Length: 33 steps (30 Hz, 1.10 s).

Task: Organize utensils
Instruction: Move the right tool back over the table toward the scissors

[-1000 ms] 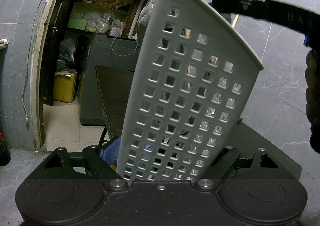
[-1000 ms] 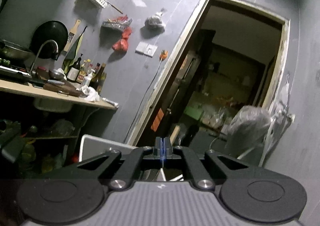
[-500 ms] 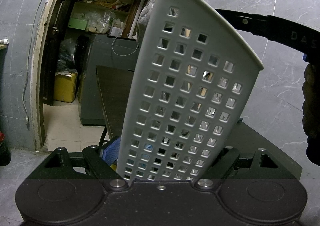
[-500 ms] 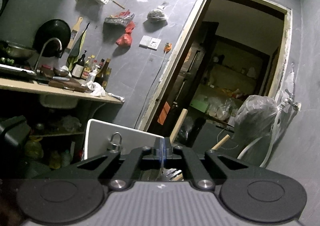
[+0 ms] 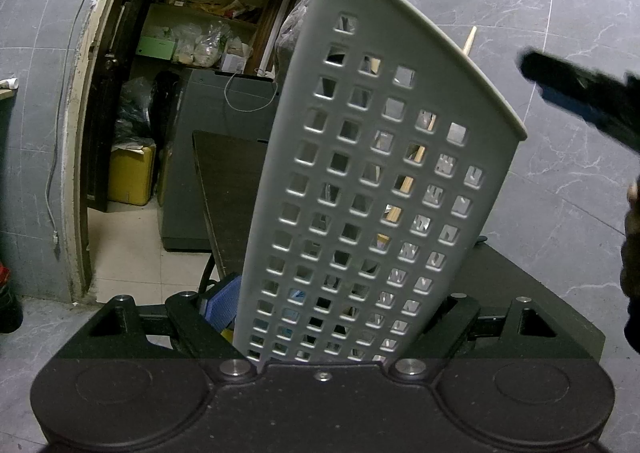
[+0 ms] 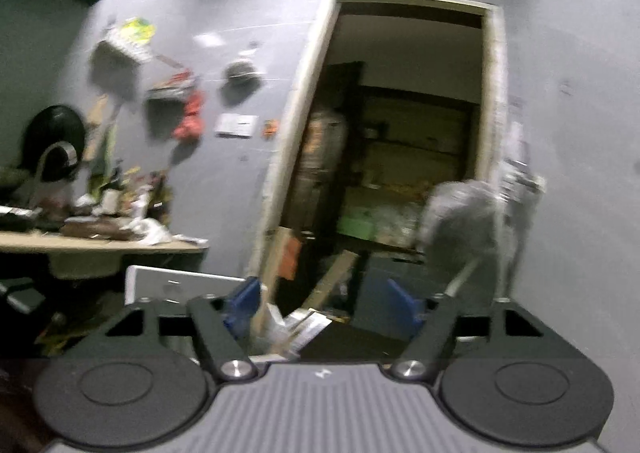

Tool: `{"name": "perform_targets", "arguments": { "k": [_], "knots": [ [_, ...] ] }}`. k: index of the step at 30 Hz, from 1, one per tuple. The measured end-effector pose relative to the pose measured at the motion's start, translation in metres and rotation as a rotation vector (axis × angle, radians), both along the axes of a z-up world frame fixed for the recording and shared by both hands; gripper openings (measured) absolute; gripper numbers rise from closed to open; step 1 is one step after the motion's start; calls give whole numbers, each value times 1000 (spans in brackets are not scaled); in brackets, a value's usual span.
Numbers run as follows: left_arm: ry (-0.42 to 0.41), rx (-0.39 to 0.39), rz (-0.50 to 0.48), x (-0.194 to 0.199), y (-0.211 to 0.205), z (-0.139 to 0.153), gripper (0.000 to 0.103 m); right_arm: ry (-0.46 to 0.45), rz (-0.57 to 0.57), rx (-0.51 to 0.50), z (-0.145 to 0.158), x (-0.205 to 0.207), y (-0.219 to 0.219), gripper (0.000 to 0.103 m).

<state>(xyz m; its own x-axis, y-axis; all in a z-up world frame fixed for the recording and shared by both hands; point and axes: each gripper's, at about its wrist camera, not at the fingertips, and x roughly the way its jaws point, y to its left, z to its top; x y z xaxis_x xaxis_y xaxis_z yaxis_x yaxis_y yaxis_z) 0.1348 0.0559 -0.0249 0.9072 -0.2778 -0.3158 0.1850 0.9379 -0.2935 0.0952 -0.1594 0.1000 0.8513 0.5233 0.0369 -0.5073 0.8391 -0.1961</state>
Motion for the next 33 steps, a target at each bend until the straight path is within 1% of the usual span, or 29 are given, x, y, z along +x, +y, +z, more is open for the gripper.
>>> {"name": "perform_targets", "arguments": {
  "k": [2,6,12,16,20,22,23,26,29,33],
  "knots": [
    [1,1,2,0,0,1,87,18,-51,43,-5,0,-16,94],
    [5,4,6,-1,-1,3,86,83,-119,121,-23,1,-49,103],
    [12,6,14,-1,-3,7,86,189,-166,243,-57,3,-81,103],
    [16,10,18,-2,-4,9,86,251,-179,315,-82,11,-90,103],
    [24,19,26,-1,-6,11,86,344,-169,368,-100,26,-94,103],
    [27,25,30,-2,-8,13,86,390,-188,388,-108,33,-97,103],
    [29,28,32,-2,-9,15,86,406,-204,403,-109,35,-99,103],
    [31,35,39,-2,-11,17,85,414,-233,446,-111,39,-104,103],
    [31,38,42,-4,-13,18,85,471,-248,481,-115,46,-108,103],
    [31,44,44,-5,-15,19,85,482,-265,510,-118,46,-112,103]
  ]
}}
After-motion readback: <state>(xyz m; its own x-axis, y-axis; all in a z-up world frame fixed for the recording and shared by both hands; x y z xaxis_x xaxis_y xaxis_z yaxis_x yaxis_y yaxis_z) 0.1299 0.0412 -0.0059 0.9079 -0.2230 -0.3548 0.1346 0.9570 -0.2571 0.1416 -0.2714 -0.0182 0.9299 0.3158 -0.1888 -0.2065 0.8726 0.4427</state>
